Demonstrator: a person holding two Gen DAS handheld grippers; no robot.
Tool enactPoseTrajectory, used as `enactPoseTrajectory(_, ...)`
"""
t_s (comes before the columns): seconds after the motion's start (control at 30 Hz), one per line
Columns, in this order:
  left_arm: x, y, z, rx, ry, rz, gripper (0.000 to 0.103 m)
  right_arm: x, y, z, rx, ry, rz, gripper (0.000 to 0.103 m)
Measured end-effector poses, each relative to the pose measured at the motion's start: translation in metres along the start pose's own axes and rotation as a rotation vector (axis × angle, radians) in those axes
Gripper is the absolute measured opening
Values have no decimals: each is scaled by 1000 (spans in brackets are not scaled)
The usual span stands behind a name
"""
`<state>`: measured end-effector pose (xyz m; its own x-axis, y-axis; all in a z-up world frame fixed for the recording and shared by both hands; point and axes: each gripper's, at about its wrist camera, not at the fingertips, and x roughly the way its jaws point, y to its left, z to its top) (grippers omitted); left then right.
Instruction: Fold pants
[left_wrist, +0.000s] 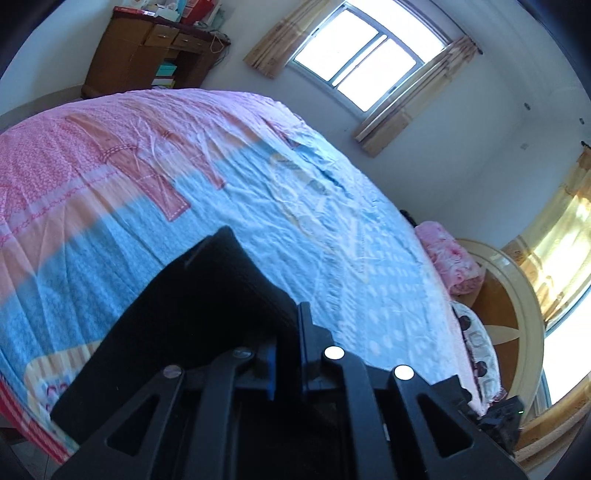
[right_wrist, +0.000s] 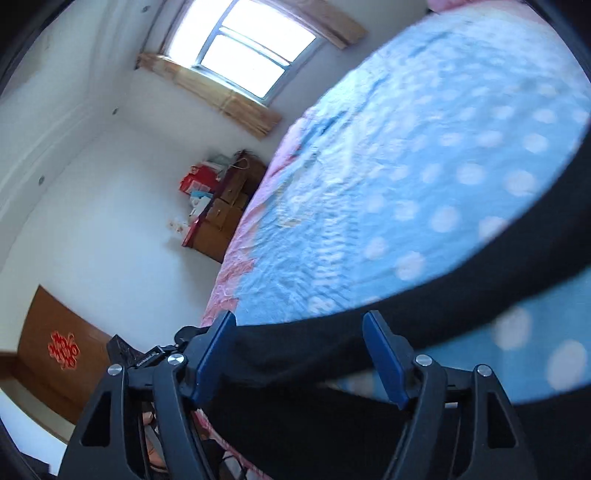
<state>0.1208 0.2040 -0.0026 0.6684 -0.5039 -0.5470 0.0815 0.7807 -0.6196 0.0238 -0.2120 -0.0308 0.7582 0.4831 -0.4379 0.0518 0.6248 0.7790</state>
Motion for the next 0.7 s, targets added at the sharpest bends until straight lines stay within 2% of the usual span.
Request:
enactPoseTrajectory(0.1,-15,-7,-4,6,-6,-30,9,-6,-13,-12,56,73,-24,73)
enactPoseTrajectory(0.2,-27,-9,-6,-10,-2,-67,9,8,-19,-18,97,109,-26,73)
enactPoseTrajectory(0.27,-36,-9,-9,-7,-6,-65,9,21,-26,-15,145,124,-24,73)
enactPoseTrajectory(0.37,-45,-4,-15,-26,-1,-76,9,43,-28,-7,171,154,-76,73)
enactPoseTrajectory(0.47,-53,2,-19,-44,1,-93,9,66,-26,-3,151,234,-173,73)
enactPoseTrajectory(0.53,-57,3,-22,-51,5,-99,9,76,-23,-3,152,265,-179,73)
enactPoseTrajectory(0.7,-68,3,-26,-28,1,-113,9,80,-18,4,168,245,-243,73)
